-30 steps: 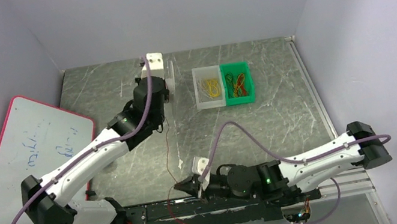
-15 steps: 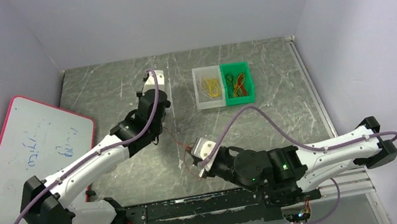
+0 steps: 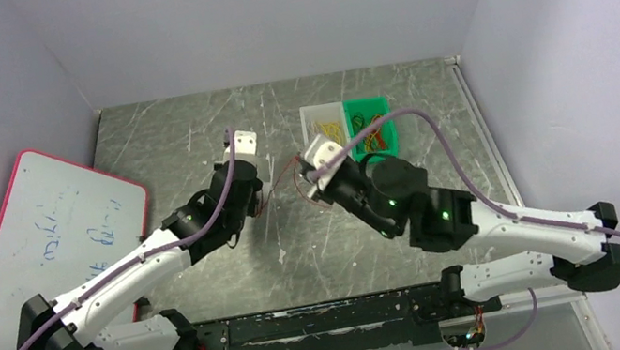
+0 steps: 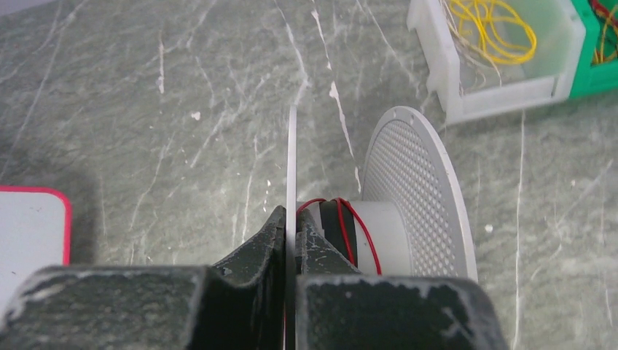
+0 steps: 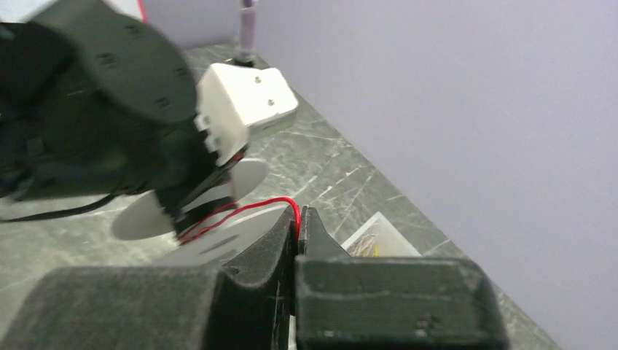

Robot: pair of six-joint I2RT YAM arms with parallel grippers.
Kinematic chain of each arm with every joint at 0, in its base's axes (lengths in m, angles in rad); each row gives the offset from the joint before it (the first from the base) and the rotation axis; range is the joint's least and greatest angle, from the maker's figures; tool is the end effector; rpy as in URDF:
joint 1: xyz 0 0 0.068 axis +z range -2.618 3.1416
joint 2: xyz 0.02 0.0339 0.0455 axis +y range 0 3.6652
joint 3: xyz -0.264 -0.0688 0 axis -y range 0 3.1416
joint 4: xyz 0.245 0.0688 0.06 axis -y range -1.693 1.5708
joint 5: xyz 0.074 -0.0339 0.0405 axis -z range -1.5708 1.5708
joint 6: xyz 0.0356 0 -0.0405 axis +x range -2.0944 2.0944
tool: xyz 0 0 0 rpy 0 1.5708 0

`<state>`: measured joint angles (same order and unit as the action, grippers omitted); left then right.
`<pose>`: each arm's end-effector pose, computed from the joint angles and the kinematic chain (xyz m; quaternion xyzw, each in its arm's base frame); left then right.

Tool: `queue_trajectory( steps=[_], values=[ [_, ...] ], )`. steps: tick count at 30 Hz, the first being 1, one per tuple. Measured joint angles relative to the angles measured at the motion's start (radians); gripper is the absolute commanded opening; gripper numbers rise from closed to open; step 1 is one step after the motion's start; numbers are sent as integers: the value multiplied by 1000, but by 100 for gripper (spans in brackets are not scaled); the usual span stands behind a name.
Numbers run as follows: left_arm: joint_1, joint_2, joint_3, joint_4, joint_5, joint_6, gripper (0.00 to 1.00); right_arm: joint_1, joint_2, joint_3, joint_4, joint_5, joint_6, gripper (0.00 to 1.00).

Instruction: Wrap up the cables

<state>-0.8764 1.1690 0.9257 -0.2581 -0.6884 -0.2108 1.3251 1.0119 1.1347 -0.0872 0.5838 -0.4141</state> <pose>0.1825 -0.1838 0.3069 0.1021 0.8217 0.0004 0.5607 0.0724 0.2081 0.4306 -0.3745 0.5873 0.1237 0.7068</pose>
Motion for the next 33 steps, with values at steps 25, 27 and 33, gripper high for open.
queue_trajectory(
  steps=[25,27,33],
  values=[
    [-101,-141,-78,-109,226,-58,7,-646,413,94,124,-536,262,0],
    [-102,-171,-78,-129,257,-55,7,-675,413,33,161,-546,296,0],
    [-103,-255,-40,-219,384,-30,7,-716,422,-155,248,-566,386,0]
  ],
)
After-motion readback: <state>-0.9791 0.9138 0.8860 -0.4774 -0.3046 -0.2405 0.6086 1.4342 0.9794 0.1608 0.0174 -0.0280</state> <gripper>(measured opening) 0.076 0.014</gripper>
